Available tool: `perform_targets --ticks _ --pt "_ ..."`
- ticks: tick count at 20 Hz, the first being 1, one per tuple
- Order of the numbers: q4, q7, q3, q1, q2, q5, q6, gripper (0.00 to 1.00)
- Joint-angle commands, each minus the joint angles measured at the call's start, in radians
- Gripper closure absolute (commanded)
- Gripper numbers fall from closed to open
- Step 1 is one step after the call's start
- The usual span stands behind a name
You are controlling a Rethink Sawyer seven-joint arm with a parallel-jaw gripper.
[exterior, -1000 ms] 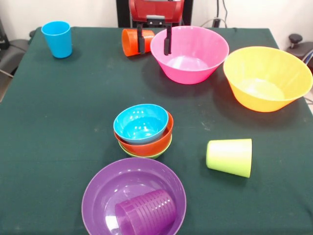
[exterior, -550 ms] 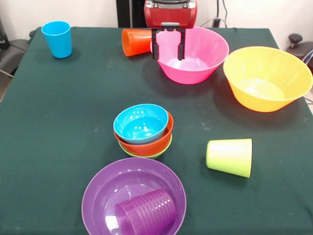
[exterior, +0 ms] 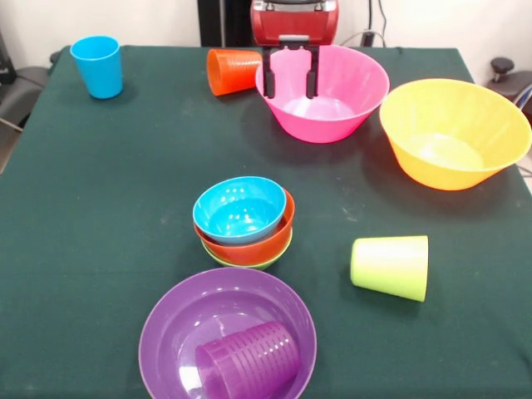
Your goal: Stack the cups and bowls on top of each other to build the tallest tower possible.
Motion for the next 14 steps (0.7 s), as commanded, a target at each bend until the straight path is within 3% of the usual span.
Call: perform_targets --ticks 1,14 --pt "0.098 0.138 0.033 -0.042 0.061 -0.063 -0.048 0.00" --pt "0.122 0.117 0.000 -0.107 0.119 -0.139 -0.102 0.00"
